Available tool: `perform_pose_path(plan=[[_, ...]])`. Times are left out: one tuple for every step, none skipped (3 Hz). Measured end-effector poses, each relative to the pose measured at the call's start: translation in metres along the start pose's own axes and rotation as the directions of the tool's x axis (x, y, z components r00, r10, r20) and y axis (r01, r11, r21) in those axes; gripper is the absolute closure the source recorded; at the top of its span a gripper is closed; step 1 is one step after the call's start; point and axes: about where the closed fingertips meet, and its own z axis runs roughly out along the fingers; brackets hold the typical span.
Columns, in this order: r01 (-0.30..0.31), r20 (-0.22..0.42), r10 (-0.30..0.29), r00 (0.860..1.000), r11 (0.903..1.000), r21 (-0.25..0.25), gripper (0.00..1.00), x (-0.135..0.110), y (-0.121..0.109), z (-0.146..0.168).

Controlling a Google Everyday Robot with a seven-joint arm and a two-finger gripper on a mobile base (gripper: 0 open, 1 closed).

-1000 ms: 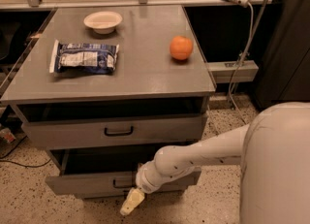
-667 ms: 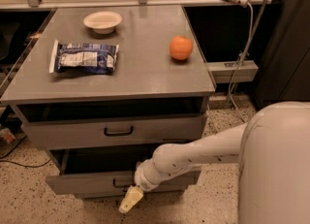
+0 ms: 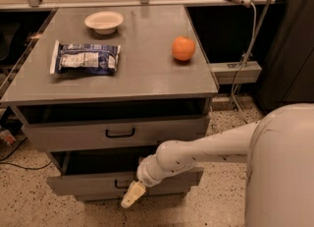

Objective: Open middle drawer

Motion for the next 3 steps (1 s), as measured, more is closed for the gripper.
perform_pose_path(plan=[[0.007, -0.062, -0.009, 0.998, 0.9995, -0.032, 0.0, 0.009, -0.001, 0.016], [0.019, -0.131, -0.03, 0.991, 0.9963, -0.084, 0.0, 0.022, 0.003, 0.037], [0.02, -0.132, -0.031, 0.991, 0.9962, -0.085, 0.0, 0.019, 0.003, 0.033]])
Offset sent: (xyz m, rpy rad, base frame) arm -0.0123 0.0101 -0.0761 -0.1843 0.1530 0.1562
